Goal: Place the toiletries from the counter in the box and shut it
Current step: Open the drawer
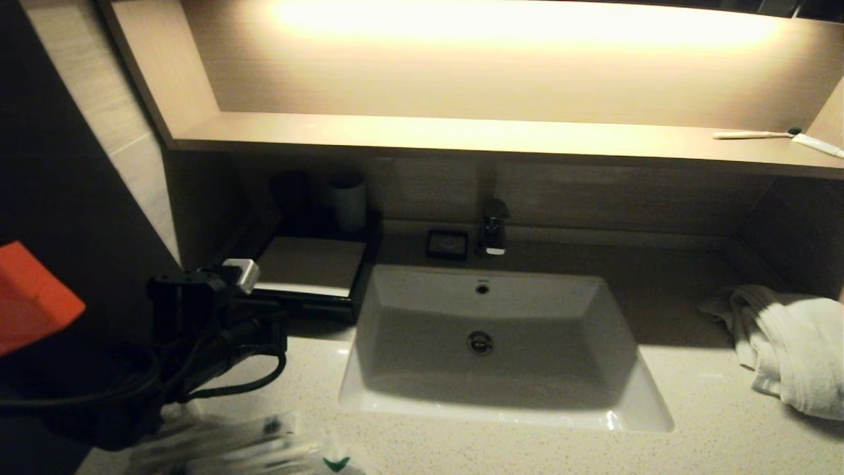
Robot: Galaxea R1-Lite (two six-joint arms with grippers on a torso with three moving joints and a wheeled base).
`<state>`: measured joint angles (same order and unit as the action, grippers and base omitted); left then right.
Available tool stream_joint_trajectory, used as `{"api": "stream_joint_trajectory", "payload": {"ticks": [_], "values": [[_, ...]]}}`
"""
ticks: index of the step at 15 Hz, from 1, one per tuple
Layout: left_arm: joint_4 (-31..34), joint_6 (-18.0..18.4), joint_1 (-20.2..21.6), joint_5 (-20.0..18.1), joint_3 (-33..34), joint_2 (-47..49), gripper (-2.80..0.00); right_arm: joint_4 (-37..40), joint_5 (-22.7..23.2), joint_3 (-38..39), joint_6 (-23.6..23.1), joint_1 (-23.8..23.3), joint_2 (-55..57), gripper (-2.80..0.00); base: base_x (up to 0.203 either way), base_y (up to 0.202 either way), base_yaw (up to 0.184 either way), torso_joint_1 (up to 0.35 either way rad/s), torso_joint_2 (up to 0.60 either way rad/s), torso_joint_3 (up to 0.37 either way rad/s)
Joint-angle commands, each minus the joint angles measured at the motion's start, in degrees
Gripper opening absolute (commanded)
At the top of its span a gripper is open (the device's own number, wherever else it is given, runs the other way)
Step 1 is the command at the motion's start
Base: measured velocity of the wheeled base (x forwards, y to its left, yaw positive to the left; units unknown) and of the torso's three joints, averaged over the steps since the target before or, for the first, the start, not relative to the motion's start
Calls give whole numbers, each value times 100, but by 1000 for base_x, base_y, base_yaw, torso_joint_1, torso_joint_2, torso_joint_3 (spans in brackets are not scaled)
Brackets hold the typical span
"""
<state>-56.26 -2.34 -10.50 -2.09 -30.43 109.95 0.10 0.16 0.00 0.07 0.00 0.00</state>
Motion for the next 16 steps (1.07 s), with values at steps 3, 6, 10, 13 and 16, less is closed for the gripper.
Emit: {"api": "stream_joint_trajectory", "payload": {"ticks": [3, 6, 10, 13, 16], "values": [[-25, -12, -21, 26, -60, 60, -280, -1, 2, 0, 1, 0, 0, -280, 0, 0, 0, 0, 0, 0], [-8, -12, -23, 138, -104, 95, -280, -1, 2, 0, 1, 0, 0, -280, 0, 0, 0, 0, 0, 0], [-16, -12, -75, 244, -192, 185, -280, -1, 2, 0, 1, 0, 0, -280, 0, 0, 0, 0, 0, 0], [-25, -12, -114, 261, -253, 241, -280, -1, 2, 0, 1, 0, 0, -280, 0, 0, 0, 0, 0, 0], [-25, -12, -137, 270, -288, 273, -280, -1, 2, 0, 1, 0, 0, -280, 0, 0, 0, 0, 0, 0]]}}
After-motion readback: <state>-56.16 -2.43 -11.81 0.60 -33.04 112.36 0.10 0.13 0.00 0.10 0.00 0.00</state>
